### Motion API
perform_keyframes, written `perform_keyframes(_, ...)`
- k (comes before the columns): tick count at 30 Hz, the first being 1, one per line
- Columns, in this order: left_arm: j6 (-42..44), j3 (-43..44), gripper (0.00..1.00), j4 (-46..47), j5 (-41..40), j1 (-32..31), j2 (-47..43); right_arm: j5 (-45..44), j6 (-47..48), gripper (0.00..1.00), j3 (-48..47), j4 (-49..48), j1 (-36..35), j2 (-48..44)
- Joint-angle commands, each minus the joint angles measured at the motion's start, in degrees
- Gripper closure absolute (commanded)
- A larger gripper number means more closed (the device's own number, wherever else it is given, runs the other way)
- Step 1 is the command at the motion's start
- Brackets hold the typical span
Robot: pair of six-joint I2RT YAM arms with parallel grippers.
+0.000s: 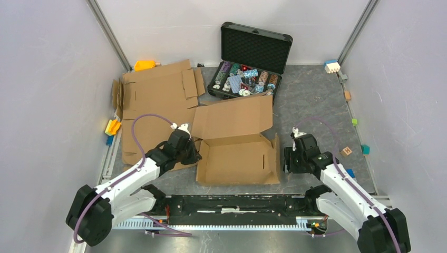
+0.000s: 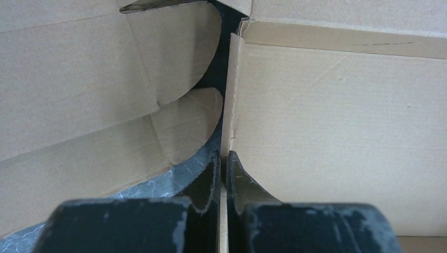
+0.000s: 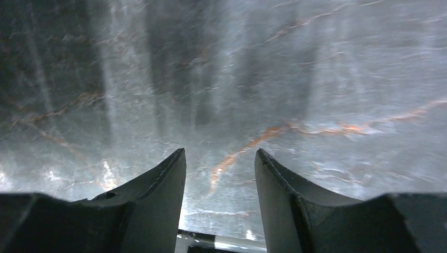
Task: Fold the paper box
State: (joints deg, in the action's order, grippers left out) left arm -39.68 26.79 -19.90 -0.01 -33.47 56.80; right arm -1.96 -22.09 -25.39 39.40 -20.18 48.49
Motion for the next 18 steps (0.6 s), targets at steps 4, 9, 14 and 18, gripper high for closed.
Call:
perform_keyframes(4,-1.2,-1.0,0.98,-2.7,0.2,0.6,-0.8,19.9,-1.8,0.43,2.5,-13.1,0.1,-2.7)
perform_keyframes(9,-0.2,1.0,0.98,-5.9,-2.2,0.6,-3.0,21.0,-1.7,0.4,0.1,-13.5,0.1,-4.9)
perform_keyframes(14,0.1,2.8,0.98,-6.5,-2.0,0.1,-2.9,22.0,-0.5,0.4,-1.2,-12.6,-0.1,-1.5)
perform_keyframes(18,-0.6,4.1,0.98,-6.5,-3.1,-1.1,-2.4,20.1,-0.2,0.4,-1.8,-11.8,-1.2,1.5)
